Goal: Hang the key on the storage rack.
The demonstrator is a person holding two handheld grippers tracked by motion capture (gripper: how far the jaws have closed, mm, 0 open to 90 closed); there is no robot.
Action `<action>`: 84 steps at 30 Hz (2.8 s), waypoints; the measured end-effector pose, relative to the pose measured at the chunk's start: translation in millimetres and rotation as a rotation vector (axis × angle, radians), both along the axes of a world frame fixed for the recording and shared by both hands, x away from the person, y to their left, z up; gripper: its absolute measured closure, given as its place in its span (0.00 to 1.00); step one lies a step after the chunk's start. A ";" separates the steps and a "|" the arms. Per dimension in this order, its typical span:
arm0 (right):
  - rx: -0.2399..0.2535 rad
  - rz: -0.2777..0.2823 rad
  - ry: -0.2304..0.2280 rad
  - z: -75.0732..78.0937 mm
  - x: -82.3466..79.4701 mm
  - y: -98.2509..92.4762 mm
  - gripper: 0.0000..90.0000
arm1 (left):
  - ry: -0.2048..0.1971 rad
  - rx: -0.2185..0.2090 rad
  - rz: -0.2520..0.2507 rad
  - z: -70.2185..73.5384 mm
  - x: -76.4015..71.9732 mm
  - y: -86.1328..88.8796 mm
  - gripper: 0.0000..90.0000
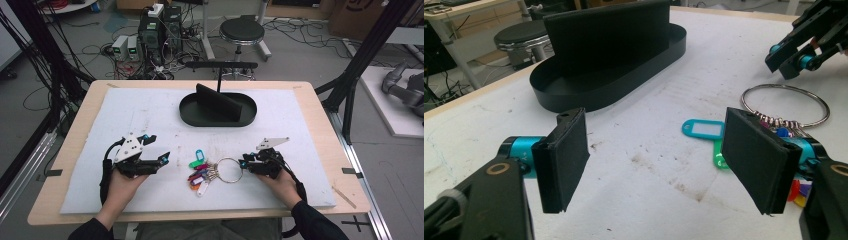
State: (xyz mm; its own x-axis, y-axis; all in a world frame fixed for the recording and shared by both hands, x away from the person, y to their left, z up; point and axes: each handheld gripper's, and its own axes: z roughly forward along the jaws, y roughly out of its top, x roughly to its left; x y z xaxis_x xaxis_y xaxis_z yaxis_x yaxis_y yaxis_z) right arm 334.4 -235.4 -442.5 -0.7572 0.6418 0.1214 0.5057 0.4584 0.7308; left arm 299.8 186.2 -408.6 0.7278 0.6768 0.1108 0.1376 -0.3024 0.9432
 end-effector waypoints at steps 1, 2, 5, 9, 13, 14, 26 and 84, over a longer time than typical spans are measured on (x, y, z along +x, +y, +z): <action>-0.010 0.002 0.000 -0.8 0.1 2.1 0.75 | 0.000 0.002 0.000 0.0 -0.2 0.1 0.30; -0.020 0.003 0.002 -1.5 -0.1 3.9 0.76 | -0.001 0.004 -0.003 0.0 -0.4 0.3 0.30; -0.054 0.003 0.002 -4.4 0.1 8.1 0.79 | -0.002 0.002 -0.002 0.0 -0.9 0.2 0.30; -0.087 -0.006 -0.024 -5.8 -2.2 10.9 0.83 | -0.001 0.004 -0.002 -0.2 -1.0 0.3 0.30; -0.117 0.014 -0.069 -6.5 -6.7 14.7 0.94 | 0.000 0.004 -0.003 -0.6 -1.1 -0.6 0.30; -0.126 0.015 -0.079 -6.5 -7.8 16.1 0.94 | 0.000 0.007 -0.003 -0.5 -1.1 -0.8 0.30; -0.034 -0.063 -0.126 6.4 -5.2 7.3 0.98 | 0.004 0.005 -0.002 -1.6 -1.4 -1.4 0.30; 0.290 0.211 -0.153 67.8 -17.0 23.0 0.97 | 0.060 -0.088 -0.356 16.2 15.8 -79.1 0.30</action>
State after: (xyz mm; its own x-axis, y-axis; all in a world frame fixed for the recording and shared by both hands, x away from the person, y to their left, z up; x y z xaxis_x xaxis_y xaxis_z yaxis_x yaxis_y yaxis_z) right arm 317.3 -212.4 -374.7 -0.8923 0.4255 0.1506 0.2976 0.3037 0.9051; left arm 315.6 107.1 -392.4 0.9229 0.3849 0.0137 0.0939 -0.2595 0.9612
